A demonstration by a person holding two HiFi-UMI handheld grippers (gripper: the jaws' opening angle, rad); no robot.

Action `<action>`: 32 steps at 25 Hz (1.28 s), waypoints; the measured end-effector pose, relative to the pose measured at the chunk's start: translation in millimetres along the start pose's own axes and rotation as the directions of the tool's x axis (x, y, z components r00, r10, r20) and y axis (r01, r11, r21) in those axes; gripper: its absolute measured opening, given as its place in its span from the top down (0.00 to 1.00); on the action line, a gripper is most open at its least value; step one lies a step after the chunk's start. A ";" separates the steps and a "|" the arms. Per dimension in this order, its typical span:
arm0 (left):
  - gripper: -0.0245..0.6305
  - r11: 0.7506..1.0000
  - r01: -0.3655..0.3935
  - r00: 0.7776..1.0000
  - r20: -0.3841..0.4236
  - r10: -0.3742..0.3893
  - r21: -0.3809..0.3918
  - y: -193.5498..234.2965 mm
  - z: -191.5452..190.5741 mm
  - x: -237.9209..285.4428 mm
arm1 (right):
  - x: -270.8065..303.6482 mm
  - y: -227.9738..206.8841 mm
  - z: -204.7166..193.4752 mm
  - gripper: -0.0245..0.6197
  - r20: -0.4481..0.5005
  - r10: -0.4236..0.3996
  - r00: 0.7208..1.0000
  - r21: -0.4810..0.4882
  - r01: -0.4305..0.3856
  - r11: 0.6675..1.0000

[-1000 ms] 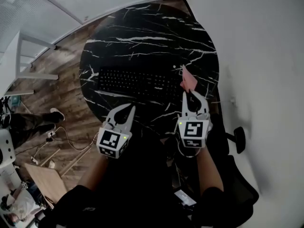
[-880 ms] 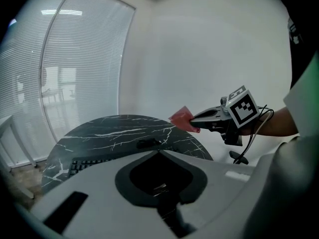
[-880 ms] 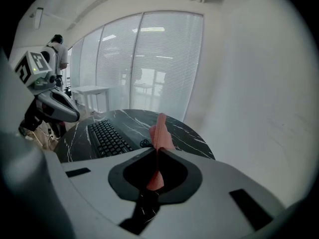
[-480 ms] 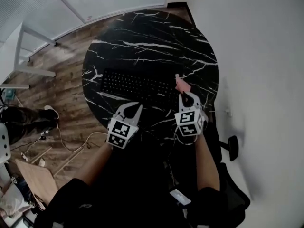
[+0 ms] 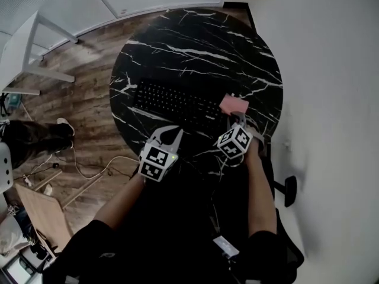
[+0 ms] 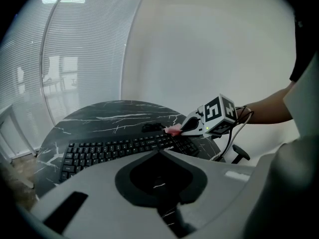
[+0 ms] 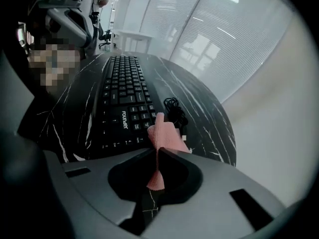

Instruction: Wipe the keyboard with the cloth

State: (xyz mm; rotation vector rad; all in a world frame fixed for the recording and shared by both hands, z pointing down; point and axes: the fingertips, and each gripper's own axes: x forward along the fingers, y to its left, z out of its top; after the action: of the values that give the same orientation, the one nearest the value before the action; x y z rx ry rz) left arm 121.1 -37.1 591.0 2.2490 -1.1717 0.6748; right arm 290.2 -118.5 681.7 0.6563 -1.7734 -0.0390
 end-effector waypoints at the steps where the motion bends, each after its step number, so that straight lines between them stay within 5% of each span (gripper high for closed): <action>1: 0.97 1.000 0.002 1.000 -0.001 -0.002 -0.005 -0.9 -1.3 -0.8 | 1.8 2.4 -1.6 0.95 -0.007 0.013 1.000 0.005 -0.013 1.000; 12: 0.97 0.998 -0.010 1.000 -0.003 0.010 -0.057 -0.7 -9.1 -1.5 | 1.6 19.1 -3.5 0.95 0.006 0.097 0.995 0.041 -0.097 0.994; 32: 0.97 0.999 0.047 0.997 -0.058 -0.047 -0.003 -21.2 -16.9 12.9 | -24.3 97.0 -14.8 0.95 0.063 0.199 0.978 0.069 -0.204 0.977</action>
State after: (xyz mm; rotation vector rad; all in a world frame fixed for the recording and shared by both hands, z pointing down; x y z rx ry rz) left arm 142.2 -23.4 607.3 2.2338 -1.0877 0.7153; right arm 267.7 -21.5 699.4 0.5303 -1.8952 0.1502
